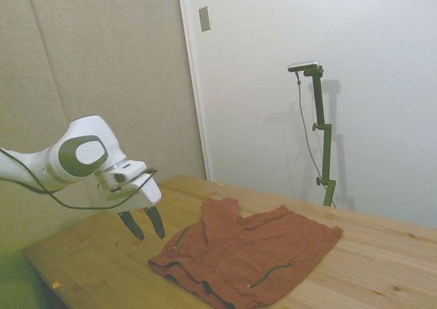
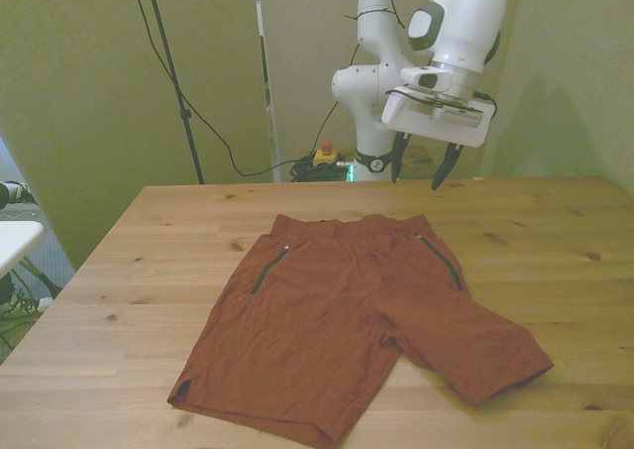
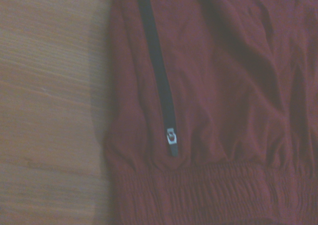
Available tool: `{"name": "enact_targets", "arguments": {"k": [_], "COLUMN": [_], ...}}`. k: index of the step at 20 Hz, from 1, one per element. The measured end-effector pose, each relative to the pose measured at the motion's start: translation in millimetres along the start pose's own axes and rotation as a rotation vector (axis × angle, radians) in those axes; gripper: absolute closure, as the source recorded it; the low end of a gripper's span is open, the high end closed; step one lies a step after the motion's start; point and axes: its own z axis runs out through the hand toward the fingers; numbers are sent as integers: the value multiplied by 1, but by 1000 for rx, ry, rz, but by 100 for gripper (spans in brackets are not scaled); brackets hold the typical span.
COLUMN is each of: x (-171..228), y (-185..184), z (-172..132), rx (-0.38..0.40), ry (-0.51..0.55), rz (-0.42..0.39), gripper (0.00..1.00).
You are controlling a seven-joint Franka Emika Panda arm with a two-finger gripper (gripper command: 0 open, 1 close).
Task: Fold the shorts
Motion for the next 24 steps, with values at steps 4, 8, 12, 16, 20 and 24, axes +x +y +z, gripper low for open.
{"name": "enact_targets", "arguments": {"k": [4, 8, 12, 16, 20, 24], "x": [-33, -56, -76, -78, -77, -74], "y": [-45, -68, -79, -78, -76, -76], "z": [0, 10, 22, 38, 58, 73], "rx": [-89, -167, -229, -303, -358, -400], "ry": [209, 258, 246, 253, 262, 271], "rz": [-101, -156, -151, -177, -199, -215], "gripper": [0, 0, 0, 0, 0, 0]}}
